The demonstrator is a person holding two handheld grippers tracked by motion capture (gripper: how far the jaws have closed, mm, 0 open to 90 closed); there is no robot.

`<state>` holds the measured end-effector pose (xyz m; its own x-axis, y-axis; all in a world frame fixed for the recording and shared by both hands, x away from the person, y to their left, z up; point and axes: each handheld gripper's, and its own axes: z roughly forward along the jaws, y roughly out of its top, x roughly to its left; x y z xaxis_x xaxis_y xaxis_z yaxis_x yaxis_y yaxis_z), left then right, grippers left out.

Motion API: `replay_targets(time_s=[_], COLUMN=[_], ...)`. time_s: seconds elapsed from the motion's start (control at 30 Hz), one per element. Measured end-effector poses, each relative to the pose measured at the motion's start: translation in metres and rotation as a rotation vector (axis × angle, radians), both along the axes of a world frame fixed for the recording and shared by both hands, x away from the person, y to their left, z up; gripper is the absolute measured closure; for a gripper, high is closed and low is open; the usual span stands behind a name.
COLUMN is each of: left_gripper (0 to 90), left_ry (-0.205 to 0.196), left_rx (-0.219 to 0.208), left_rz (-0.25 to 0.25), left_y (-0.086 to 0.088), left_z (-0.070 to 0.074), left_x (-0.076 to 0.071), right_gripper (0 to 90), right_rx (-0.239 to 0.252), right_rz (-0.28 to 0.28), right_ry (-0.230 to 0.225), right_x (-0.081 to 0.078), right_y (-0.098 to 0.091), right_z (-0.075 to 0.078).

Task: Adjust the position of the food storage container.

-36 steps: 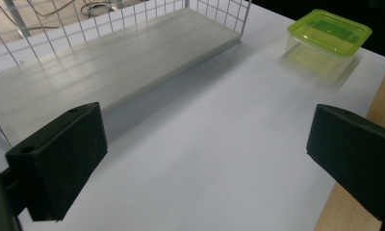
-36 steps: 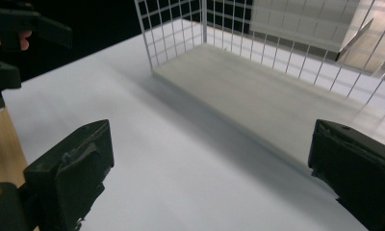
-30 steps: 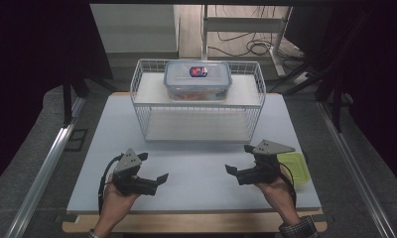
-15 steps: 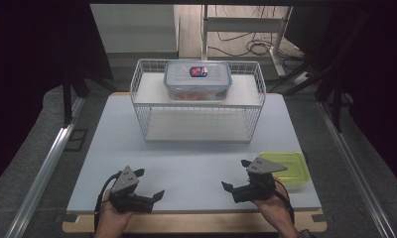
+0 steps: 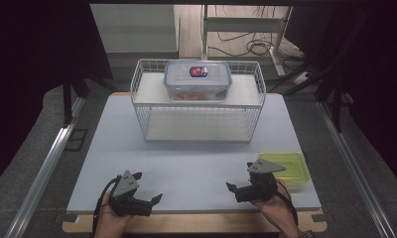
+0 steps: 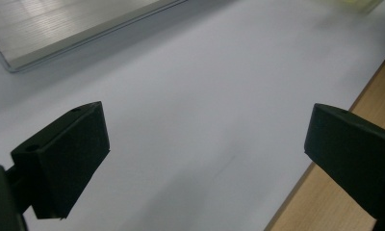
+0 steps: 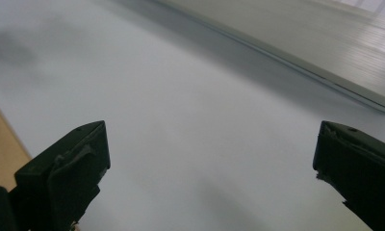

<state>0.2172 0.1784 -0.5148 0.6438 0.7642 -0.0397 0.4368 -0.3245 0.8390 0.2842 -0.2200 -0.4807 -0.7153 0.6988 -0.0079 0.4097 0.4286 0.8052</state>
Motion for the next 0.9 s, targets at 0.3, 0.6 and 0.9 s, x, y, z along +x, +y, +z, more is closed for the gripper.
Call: replay_targets(time_s=[0.3, 0.6, 0.9], left_gripper=[2.7, 2.8, 3.0], left_ry=[0.015, 0.006, 0.021], left_rx=[-0.061, -0.042, -0.007], left_rz=[0.004, 0.003, 0.002], left_y=[0.007, 0.008, 0.006], left_z=[-0.006, -0.010, -0.013], left_x=[0.005, 0.008, 0.009], right_gripper=[4.4, 44.6, 80.3], right_rx=[-0.040, -0.044, -0.080], right_rz=[-0.098, -0.177, -0.315], right_ry=[0.013, -0.022, 0.002], right_x=[0.010, 0.015, 0.027], right_y=[-0.025, -0.063, -0.110], right_z=[0.007, 0.018, 0.021])
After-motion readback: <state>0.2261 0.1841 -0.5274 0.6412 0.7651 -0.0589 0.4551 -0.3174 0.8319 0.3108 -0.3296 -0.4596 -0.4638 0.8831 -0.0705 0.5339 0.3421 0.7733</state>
